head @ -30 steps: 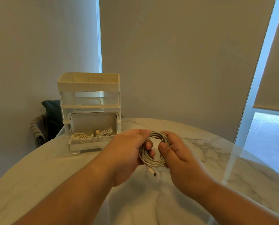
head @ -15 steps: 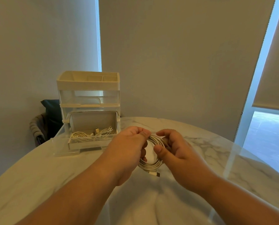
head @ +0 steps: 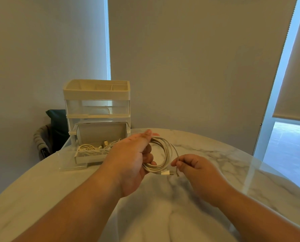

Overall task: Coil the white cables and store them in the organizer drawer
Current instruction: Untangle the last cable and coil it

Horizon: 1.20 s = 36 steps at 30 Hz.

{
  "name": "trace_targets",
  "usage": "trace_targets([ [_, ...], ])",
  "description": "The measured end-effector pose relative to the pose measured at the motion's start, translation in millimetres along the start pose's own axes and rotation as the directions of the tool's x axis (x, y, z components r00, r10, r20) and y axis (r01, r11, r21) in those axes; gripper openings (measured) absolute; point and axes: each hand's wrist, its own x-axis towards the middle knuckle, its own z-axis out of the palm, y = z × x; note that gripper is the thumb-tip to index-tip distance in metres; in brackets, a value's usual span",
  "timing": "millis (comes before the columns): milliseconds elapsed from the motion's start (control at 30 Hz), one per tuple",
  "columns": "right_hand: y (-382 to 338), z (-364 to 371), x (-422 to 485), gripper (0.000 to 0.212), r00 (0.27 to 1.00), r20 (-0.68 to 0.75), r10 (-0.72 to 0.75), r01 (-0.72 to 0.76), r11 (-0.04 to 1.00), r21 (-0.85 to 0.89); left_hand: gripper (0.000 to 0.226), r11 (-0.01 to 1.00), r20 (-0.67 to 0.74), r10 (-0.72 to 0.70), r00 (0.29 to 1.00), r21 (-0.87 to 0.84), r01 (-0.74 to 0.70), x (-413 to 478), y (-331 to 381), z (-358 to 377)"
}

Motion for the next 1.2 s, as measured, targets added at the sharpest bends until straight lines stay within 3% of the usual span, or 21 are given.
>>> trace_targets([
  [67,-1.9,-1.2,-0.9,0.024,0.999,-0.034,-0.024,0.020,0.994,-0.106,0.026,0.999,0.003,0.012,1.000,0.038,-0.012,-1.0,-1.6,1.5],
  [100,-2.9,-0.8,-0.5,0.024,0.999,-0.043,-0.016,0.013,0.998,-0.069,0.025,0.997,-0.009,0.023,1.000,0.072,-0.022,-0.8,-3.9,2.0],
  [167,-7.6,2.9,-1.9,0.022,0.997,-0.007,0.079,-0.075,0.968,0.239,0.025,0.990,-0.051,0.044,0.998,0.135,-0.037,-0.4,-11.3,4.0],
  [233,-12.7,10.4,-5.4,0.023,0.984,0.104,0.148,-0.180,0.824,0.537,0.024,0.983,-0.064,0.040,0.997,0.180,-0.027,-1.6,-20.2,9.0],
  [333,-13.4,16.6,-7.4,0.025,0.974,0.169,0.153,-0.228,0.676,0.701,0.021,0.975,-0.053,0.041,0.998,0.221,-0.028,-5.9,-30.2,17.7],
  [467,-13.6,12.4,-1.6,0.025,0.958,0.118,0.260,-0.240,0.511,0.825,0.023,0.942,-0.053,0.093,0.994,0.329,-0.070,-7.7,-32.1,18.1],
  [733,-20.3,22.2,-12.8,0.024,0.964,0.146,0.220,-0.262,0.715,0.648,0.024,0.937,-0.107,0.128,0.986,0.339,-0.084,-3.1,-37.5,14.6],
  [867,-23.9,21.2,-18.3,0.044,0.968,0.226,0.113,-0.228,0.772,0.593,0.018,0.939,-0.069,0.142,0.988,0.325,-0.112,0.4,-38.0,9.6],
  [933,-24.4,20.1,-21.1,0.042,0.973,0.229,0.026,-0.152,0.818,0.554,0.017,0.941,-0.075,0.149,0.986,0.316,-0.118,0.0,-37.1,8.7],
  [1000,-22.7,19.1,-23.9,0.027,0.972,0.213,-0.102,0.000,0.903,0.430,0.022,0.938,-0.096,0.180,0.979,0.316,-0.141,1.3,-35.9,7.8],
  [1100,-17.5,15.3,-24.4,0.045,0.961,0.189,-0.202,0.187,0.978,0.095,0.026,0.951,-0.123,0.171,0.978,0.280,-0.131,2.7,-31.9,8.3],
  [1200,-18.9,10.7,-26.5,0.058,0.946,0.187,-0.265,0.280,0.958,-0.058,0.021,0.956,-0.127,0.137,0.982,0.276,-0.098,3.6,-29.3,6.9],
])
